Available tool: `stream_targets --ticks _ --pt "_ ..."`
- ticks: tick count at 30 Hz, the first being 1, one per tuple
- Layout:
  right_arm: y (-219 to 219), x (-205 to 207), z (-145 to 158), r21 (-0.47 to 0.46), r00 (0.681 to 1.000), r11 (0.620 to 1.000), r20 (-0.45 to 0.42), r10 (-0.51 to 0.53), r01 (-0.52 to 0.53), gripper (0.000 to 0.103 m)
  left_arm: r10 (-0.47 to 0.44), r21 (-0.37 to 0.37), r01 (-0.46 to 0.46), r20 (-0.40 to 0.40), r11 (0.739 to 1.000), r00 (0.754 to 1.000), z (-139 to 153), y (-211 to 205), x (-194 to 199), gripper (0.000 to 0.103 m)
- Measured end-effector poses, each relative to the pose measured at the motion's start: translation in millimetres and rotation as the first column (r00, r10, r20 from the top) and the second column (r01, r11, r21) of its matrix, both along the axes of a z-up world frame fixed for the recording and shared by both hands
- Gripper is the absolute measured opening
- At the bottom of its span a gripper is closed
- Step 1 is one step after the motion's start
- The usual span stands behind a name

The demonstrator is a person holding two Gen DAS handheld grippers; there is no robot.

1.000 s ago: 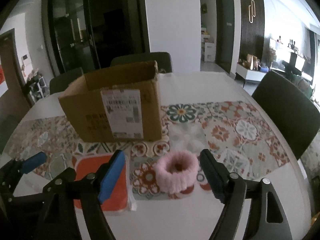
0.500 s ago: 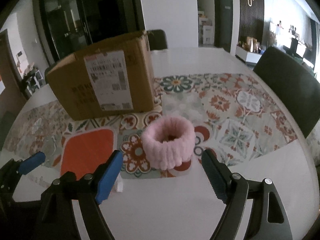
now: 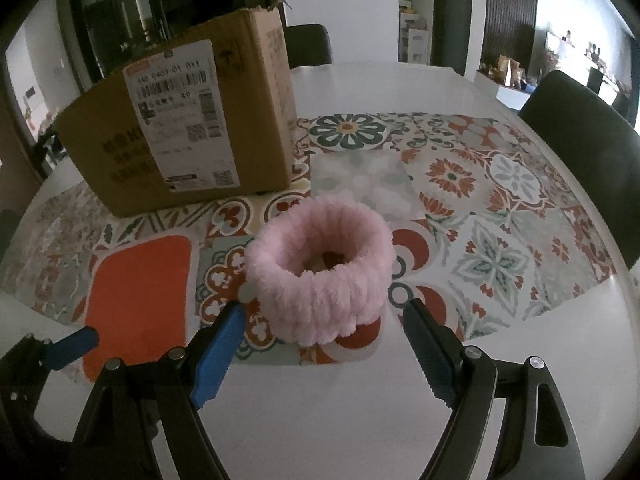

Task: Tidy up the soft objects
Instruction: 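Grasp the pink fuzzy wristband with the right tool while the left tool grasps the orange mat edge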

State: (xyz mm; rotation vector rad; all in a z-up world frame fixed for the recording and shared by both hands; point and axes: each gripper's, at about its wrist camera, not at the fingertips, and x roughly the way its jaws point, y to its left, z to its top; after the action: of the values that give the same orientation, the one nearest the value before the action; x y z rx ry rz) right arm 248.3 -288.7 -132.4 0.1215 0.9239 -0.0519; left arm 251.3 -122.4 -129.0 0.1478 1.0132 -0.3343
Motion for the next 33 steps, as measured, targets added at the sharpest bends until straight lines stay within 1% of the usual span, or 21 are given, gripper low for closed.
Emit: stream_targets --ticks 5,10,12,14,15,16,17,18,20,22,25,28,33 --pt "-3.0 10.4 -9.8 0.02 1.0 1.0 -0.023 -0.01 0.011 0.082 -0.004 0.015 0.004 -0.016 1.0 1.0 -12.2 -3.4 5.2 0.085" --pt "-4.0 15.6 -15.9 0.032 0.999 0.999 -0.029 -0.018 0.018 0.081 -0.007 0.023 0.007 0.015 1.0 1.0 -15.2 -4.5 4.9 0.084" --pt "-3.6 16.6 -18.0 0.03 0.999 0.999 -0.032 -0.019 0.02 0.078 -0.007 0.027 0.006 0.035 1.0 0.999 -15.4 -4.0 3.8 0.077" --pt "-1.9 16.8 -19.9 0.018 0.999 1.0 -0.032 -0.017 0.018 0.068 -0.01 0.017 0.01 0.047 1.0 0.999 -14.9 -3.2 2.3 0.071" --pt "-0.8 16.3 -19.8 0.009 0.999 1.0 -0.031 -0.013 0.014 0.064 -0.011 0.015 0.01 0.053 1.0 0.999 -14.1 -3.2 1.9 0.062" --pt "-0.4 16.3 -19.4 0.005 1.0 1.0 -0.029 -0.011 0.011 0.057 -0.007 0.017 0.006 0.061 1.0 0.998 -13.2 -2.9 1.3 0.055" --pt "0.0 15.9 -18.9 0.004 1.0 1.0 -0.028 -0.008 0.008 0.05 0.002 0.015 -0.003 0.066 1.0 0.998 -12.6 -1.6 1.6 0.051" --pt "-0.2 15.5 -18.4 0.004 1.0 1.0 -0.028 -0.007 0.007 0.047 0.012 0.012 -0.013 0.068 1.0 0.998 -12.0 0.1 2.1 0.046" --pt "-0.3 14.6 -17.4 0.0 1.0 1.0 -0.029 -0.009 0.009 0.035 0.03 0.005 -0.031 0.068 1.0 0.997 -11.1 3.9 3.8 0.039" --pt "0.9 13.2 -16.4 0.004 1.0 1.0 -0.029 -0.004 0.004 0.032 0.049 -0.005 -0.048 0.064 0.999 0.997 -9.9 8.3 5.8 0.029" --pt "5.8 9.0 -14.4 0.003 1.0 1.0 -0.026 0.006 -0.006 0.031 0.079 -0.052 -0.077 0.038 0.996 0.996 -7.1 17.9 9.3 0.022" --pt "12.7 3.6 -10.3 0.006 1.0 1.0 -0.015 0.023 -0.023 0.031 0.096 -0.094 -0.093 0.021 0.991 0.995 -3.0 25.7 10.1 0.02" --pt "25.1 -4.0 0.3 0.015 0.998 0.998 0.01 0.057 -0.057 0.031 0.104 -0.114 -0.098 0.051 0.989 0.993 9.4 32.3 4.5 0.02"
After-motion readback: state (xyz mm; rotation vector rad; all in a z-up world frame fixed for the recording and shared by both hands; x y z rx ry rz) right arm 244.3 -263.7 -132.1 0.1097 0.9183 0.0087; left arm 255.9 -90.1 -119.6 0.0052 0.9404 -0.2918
